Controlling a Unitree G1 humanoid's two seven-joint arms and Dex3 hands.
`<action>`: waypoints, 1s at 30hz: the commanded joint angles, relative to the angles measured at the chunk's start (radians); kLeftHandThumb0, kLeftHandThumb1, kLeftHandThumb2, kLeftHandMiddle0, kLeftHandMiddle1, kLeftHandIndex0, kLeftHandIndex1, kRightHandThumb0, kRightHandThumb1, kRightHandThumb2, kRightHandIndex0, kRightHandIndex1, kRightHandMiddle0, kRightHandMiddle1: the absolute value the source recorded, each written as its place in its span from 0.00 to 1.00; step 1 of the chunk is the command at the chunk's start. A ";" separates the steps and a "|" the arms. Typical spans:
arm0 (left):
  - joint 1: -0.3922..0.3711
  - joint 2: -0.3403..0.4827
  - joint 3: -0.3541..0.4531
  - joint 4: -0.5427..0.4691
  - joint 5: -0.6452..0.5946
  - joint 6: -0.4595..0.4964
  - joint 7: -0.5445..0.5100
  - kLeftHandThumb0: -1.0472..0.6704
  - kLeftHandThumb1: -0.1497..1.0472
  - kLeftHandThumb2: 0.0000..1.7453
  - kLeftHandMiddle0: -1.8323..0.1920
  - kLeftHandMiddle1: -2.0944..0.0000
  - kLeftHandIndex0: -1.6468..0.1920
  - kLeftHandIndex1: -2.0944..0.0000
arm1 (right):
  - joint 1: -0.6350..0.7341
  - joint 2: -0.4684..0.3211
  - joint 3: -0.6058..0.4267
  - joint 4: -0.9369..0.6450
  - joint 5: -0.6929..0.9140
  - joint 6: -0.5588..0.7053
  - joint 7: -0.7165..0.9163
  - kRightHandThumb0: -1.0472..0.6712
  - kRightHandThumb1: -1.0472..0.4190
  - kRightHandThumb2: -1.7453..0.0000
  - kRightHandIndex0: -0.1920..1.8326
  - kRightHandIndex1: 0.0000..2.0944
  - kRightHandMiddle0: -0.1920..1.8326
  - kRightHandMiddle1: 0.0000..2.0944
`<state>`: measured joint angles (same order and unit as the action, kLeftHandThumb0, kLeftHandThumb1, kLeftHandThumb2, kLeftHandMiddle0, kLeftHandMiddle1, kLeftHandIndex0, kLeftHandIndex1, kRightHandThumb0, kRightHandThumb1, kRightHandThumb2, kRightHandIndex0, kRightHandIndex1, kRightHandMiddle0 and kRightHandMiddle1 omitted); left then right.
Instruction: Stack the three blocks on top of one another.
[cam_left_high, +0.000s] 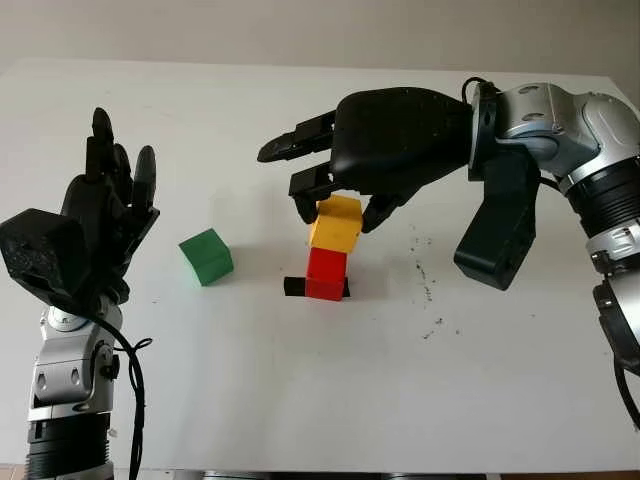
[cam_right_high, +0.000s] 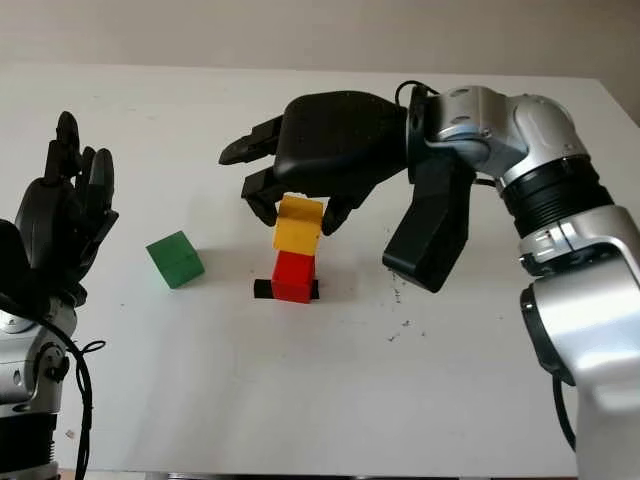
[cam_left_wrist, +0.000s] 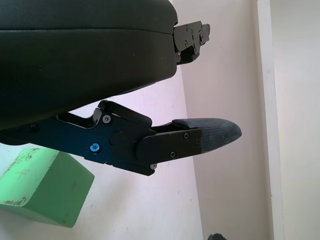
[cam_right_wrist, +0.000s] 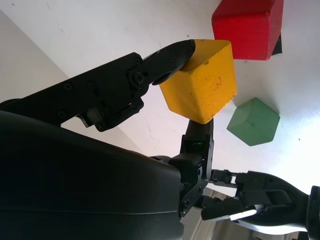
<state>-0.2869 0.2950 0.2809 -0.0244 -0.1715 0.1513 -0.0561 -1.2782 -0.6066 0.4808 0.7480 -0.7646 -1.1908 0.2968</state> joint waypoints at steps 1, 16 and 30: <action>0.009 -0.006 0.003 -0.027 -0.002 0.006 0.004 0.21 1.00 0.30 1.00 1.00 1.00 1.00 | -0.041 0.012 0.005 0.007 0.011 -0.006 0.006 0.36 0.08 0.97 0.22 0.02 0.31 0.60; 0.005 -0.011 -0.006 -0.024 0.002 -0.003 0.005 0.22 1.00 0.32 1.00 1.00 1.00 1.00 | -0.067 0.055 0.032 -0.004 0.065 0.006 0.119 0.40 0.08 0.97 0.22 0.03 0.31 0.66; 0.004 -0.023 -0.001 -0.022 -0.002 -0.006 0.005 0.22 1.00 0.31 1.00 1.00 1.00 1.00 | -0.051 0.055 0.033 -0.062 0.146 0.054 0.279 0.38 0.06 0.97 0.22 0.02 0.29 0.68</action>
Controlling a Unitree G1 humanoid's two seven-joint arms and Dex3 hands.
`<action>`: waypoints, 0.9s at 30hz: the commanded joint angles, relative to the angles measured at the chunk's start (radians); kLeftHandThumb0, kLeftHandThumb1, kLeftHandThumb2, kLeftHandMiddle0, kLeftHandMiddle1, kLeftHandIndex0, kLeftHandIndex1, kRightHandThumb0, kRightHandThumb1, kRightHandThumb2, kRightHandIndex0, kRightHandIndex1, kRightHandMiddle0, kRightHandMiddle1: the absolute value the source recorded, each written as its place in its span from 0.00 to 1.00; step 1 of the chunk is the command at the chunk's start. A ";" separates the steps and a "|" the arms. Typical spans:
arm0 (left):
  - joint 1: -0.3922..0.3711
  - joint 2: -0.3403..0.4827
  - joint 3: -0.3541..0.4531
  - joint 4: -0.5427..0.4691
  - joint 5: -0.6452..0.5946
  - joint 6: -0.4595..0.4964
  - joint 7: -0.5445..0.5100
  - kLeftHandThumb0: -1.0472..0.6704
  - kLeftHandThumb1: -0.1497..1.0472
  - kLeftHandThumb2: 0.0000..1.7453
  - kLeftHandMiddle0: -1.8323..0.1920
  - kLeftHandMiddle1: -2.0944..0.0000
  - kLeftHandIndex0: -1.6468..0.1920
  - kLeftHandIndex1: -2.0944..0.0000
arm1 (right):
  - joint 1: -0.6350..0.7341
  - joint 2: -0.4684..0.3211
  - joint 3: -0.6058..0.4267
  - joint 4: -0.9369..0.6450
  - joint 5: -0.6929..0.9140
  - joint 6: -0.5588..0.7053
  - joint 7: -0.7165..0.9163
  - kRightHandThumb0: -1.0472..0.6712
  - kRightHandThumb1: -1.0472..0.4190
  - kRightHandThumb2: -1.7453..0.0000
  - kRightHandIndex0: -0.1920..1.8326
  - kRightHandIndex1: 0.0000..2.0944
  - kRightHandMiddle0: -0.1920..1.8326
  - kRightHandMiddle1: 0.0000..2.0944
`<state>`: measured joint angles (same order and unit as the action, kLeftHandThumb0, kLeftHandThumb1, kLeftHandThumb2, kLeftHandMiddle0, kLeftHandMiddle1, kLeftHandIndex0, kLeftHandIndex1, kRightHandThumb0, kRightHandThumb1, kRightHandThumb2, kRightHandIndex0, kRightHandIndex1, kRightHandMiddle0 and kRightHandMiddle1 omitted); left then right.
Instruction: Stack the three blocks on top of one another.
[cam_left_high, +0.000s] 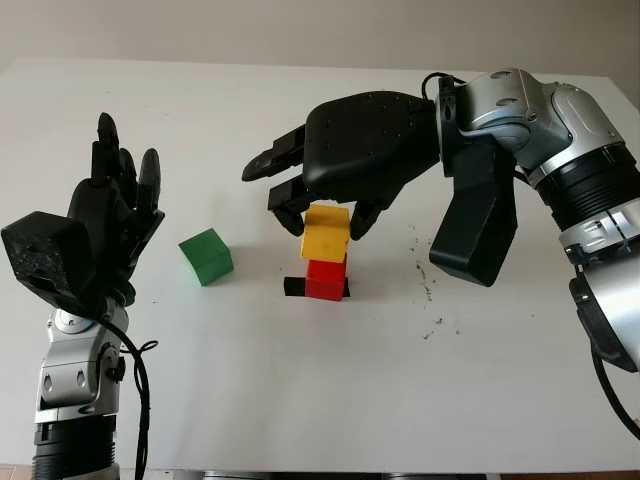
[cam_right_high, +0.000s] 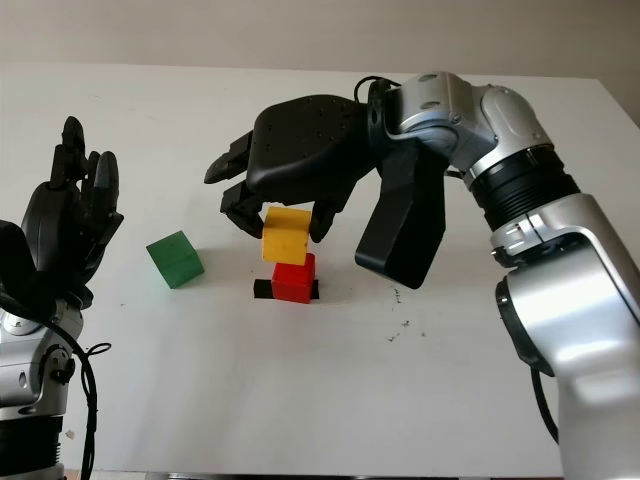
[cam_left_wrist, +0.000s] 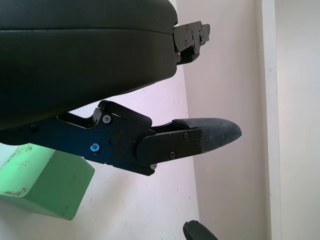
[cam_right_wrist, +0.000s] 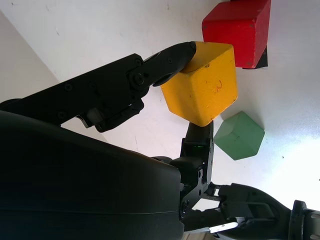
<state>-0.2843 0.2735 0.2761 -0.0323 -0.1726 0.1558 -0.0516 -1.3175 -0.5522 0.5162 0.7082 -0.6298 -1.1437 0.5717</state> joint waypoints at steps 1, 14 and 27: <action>0.001 -0.002 0.003 -0.014 0.001 -0.010 0.001 0.22 1.00 0.31 1.00 1.00 1.00 1.00 | -0.010 -0.001 -0.002 -0.029 0.010 0.008 0.009 0.38 0.06 0.97 0.22 0.02 0.29 0.67; 0.013 -0.007 0.001 -0.024 0.004 -0.016 0.003 0.23 1.00 0.31 1.00 1.00 1.00 1.00 | 0.011 -0.014 0.003 -0.079 -0.045 -0.020 0.002 0.38 0.05 0.97 0.21 0.02 0.31 0.67; 0.022 -0.001 0.002 -0.035 0.008 -0.014 0.000 0.22 1.00 0.31 1.00 1.00 1.00 1.00 | 0.031 -0.008 0.013 -0.098 -0.168 -0.029 -0.107 0.38 0.00 0.95 0.20 0.02 0.29 0.74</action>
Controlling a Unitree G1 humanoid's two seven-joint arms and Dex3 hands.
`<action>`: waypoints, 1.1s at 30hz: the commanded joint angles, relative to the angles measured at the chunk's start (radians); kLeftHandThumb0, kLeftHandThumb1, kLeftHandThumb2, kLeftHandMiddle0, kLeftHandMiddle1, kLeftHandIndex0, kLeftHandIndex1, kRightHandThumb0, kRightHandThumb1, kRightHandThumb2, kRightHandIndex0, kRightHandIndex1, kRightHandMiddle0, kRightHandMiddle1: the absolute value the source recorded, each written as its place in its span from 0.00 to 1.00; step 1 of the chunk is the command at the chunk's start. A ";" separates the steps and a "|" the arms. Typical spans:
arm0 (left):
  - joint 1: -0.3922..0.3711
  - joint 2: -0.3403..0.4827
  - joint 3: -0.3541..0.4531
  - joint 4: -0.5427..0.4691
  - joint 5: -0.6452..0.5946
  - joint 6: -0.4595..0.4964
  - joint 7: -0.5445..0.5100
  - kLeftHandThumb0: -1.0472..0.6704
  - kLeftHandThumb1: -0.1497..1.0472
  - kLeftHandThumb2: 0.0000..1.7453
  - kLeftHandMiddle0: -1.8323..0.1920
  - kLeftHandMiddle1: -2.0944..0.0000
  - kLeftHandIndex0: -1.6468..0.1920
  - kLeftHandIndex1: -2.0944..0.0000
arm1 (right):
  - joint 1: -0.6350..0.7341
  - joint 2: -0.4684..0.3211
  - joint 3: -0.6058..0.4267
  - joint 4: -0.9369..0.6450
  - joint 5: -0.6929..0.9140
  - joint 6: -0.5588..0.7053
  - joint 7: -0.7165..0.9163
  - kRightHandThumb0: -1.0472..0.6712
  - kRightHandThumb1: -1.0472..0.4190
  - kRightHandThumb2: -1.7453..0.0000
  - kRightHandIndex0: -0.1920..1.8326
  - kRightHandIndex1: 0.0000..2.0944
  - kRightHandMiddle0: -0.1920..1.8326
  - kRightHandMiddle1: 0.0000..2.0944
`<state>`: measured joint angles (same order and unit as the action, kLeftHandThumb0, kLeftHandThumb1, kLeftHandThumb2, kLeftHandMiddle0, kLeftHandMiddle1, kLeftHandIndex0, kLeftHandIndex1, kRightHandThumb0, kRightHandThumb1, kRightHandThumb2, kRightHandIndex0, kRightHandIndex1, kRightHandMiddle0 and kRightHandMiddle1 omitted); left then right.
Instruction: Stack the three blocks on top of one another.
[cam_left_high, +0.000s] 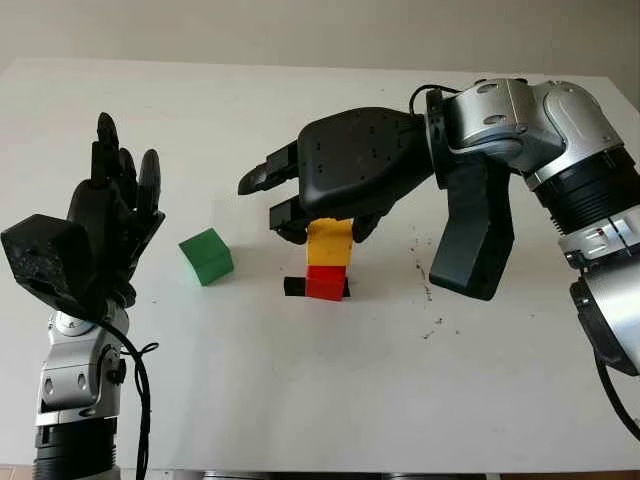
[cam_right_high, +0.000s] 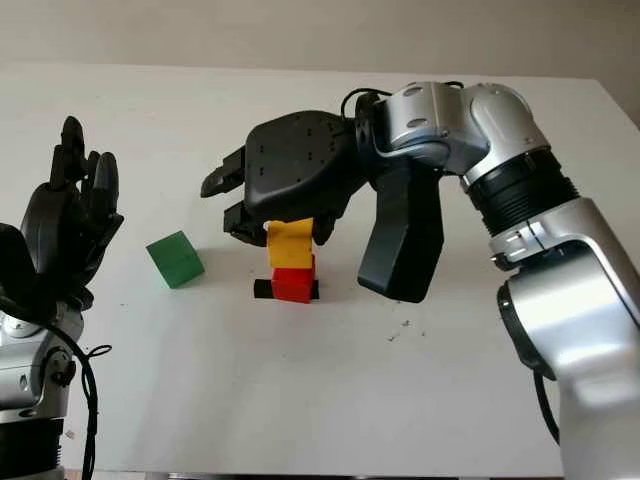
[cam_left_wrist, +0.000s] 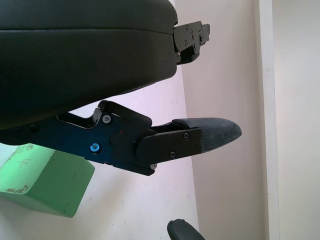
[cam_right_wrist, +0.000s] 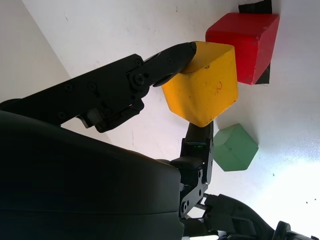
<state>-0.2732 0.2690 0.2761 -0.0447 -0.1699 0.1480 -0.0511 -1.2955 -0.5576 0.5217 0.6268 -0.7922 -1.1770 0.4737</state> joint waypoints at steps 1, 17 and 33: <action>0.012 0.005 0.002 -0.022 0.006 -0.007 -0.002 0.23 1.00 0.32 1.00 1.00 1.00 1.00 | 0.010 -0.002 0.010 -0.018 -0.013 0.004 -0.014 0.38 0.00 0.95 0.20 0.02 0.29 0.75; 0.008 0.002 0.002 -0.027 0.004 0.005 0.001 0.23 1.00 0.32 1.00 1.00 1.00 1.00 | 0.041 0.005 0.031 0.004 -0.008 0.036 -0.044 0.35 0.02 0.97 0.21 0.03 0.27 0.73; 0.014 0.006 0.003 -0.025 0.008 -0.006 -0.001 0.23 1.00 0.32 1.00 1.00 1.00 1.00 | 0.054 0.004 0.045 0.002 -0.007 0.046 -0.042 0.35 0.02 0.97 0.20 0.02 0.28 0.71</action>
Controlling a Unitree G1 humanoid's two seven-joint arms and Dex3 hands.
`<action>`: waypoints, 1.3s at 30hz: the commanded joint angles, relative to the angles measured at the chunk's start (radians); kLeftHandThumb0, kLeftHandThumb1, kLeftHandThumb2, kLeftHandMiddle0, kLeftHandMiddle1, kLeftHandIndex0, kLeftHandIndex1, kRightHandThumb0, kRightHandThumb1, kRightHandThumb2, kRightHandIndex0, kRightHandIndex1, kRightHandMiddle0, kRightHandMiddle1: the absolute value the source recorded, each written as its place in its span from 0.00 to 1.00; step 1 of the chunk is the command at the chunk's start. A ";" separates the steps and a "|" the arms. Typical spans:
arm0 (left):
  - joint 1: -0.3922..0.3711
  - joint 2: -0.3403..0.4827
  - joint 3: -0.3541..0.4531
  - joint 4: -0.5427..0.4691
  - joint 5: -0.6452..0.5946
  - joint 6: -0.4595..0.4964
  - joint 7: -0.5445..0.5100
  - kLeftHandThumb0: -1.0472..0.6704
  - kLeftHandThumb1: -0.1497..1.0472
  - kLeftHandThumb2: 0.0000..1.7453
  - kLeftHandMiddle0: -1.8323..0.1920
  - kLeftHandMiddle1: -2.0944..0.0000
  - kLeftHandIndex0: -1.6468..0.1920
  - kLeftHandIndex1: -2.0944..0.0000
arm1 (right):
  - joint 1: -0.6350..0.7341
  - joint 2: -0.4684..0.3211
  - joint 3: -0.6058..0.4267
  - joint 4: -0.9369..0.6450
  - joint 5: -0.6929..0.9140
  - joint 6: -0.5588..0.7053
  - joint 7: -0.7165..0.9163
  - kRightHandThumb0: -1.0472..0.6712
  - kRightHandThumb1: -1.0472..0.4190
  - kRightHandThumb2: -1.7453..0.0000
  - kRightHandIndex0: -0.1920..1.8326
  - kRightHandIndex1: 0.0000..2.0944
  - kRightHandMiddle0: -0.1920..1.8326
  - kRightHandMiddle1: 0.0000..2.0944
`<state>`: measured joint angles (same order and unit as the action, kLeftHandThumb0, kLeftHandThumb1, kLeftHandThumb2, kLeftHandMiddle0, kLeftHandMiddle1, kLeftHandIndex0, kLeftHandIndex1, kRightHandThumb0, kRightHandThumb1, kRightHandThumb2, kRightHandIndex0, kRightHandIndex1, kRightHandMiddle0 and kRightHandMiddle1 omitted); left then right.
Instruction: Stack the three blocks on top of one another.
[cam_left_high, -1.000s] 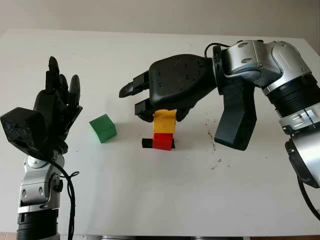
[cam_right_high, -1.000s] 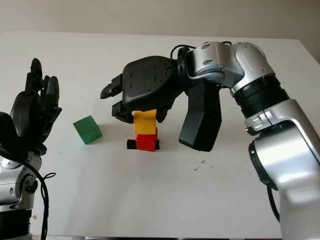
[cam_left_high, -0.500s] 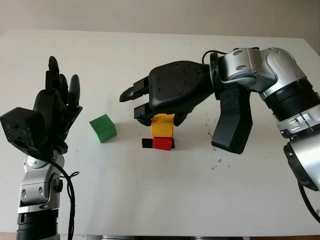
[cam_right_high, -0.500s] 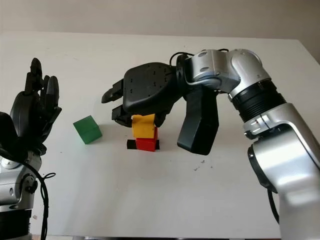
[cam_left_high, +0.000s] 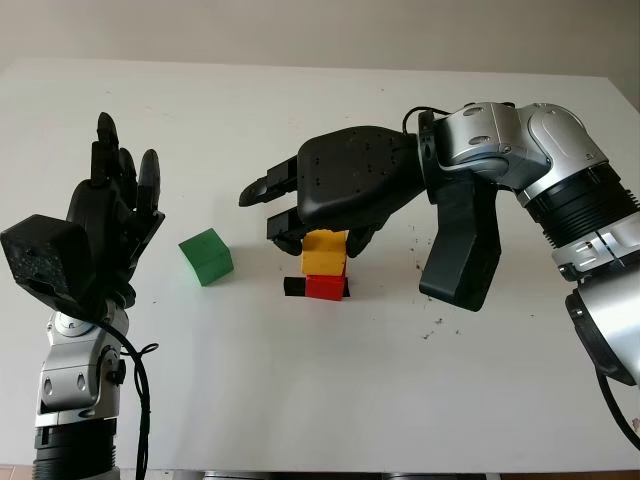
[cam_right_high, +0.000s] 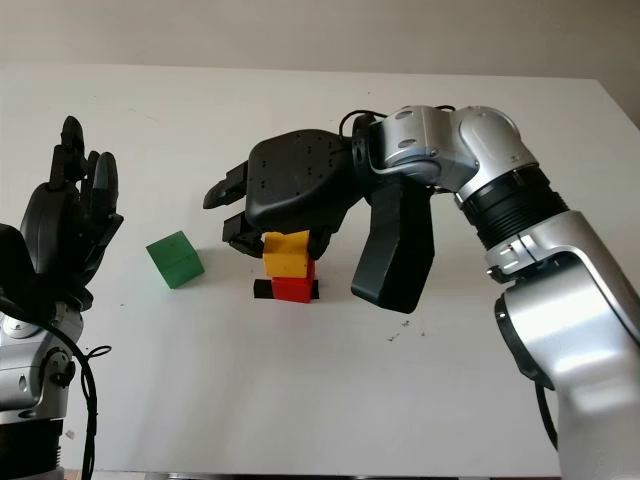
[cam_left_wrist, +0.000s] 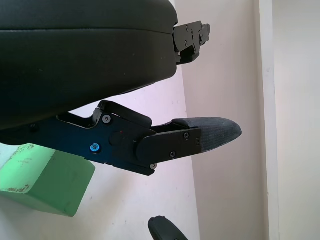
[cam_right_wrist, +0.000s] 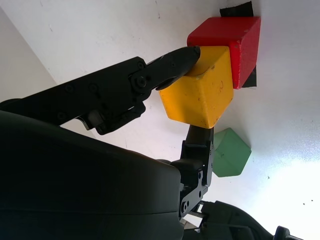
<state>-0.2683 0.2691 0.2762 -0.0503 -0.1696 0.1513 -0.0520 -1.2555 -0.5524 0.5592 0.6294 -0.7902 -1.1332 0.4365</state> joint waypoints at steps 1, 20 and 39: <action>0.008 0.006 0.003 -0.018 0.008 -0.009 -0.001 0.23 1.00 0.32 1.00 1.00 1.00 1.00 | 0.013 -0.002 0.009 0.000 -0.012 0.000 -0.008 0.35 0.01 0.96 0.20 0.02 0.28 0.71; 0.003 0.007 0.007 -0.014 -0.002 -0.006 -0.007 0.23 1.00 0.32 1.00 1.00 1.00 1.00 | 0.023 -0.008 0.007 -0.002 0.009 0.005 0.005 0.36 0.03 0.97 0.21 0.03 0.29 0.70; 0.001 0.007 0.007 -0.017 -0.002 0.004 -0.006 0.23 1.00 0.32 1.00 1.00 1.00 1.00 | 0.033 -0.007 0.004 -0.003 0.023 0.012 0.034 0.36 0.06 0.97 0.22 0.03 0.30 0.68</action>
<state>-0.2683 0.2696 0.2790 -0.0502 -0.1725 0.1532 -0.0563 -1.2499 -0.5537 0.5590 0.6285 -0.7730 -1.1241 0.4720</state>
